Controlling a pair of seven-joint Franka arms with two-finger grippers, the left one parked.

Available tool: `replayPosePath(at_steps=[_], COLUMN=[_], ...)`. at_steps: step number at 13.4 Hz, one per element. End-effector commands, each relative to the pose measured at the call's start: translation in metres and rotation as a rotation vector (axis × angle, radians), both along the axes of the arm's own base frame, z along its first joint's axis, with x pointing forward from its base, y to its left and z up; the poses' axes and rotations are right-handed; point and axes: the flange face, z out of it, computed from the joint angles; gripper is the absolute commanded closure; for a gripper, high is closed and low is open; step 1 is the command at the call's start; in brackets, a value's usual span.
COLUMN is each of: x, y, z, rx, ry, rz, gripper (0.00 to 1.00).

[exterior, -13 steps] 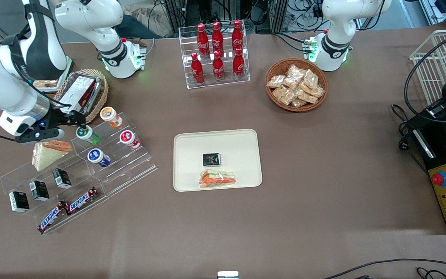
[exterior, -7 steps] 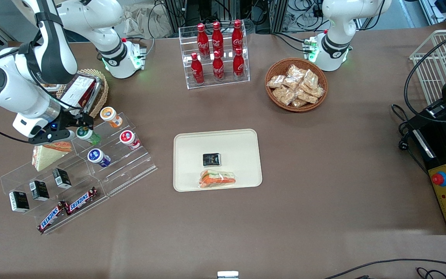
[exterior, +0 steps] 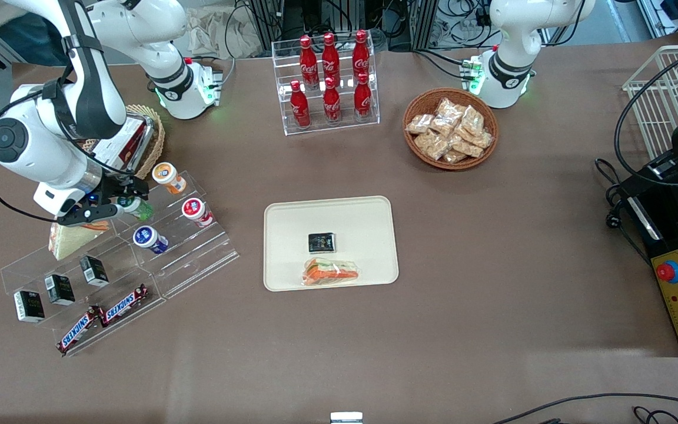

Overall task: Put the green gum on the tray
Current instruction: 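Lower the right gripper and close it on the green gum bottle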

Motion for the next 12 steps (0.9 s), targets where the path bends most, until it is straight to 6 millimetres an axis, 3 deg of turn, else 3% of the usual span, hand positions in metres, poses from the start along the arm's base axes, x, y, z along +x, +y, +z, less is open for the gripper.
replayPosePath(at_steps=[1,2,4,8,12], x=[0.003,0.003,0.003,0.005,0.022], y=[0.001,0.001,0.001,0.002,0.031], z=[-0.002,-0.002,-0.001,0.008,0.051], rx=[-0.014,-0.014,-0.014,-0.013,-0.005], ry=[-0.024,-0.023,-0.024,-0.041,-0.120], rz=[0.019,0.019,0.018,0.023,0.053], gripper=[0.22,0.39,0.52,0.53,0.52])
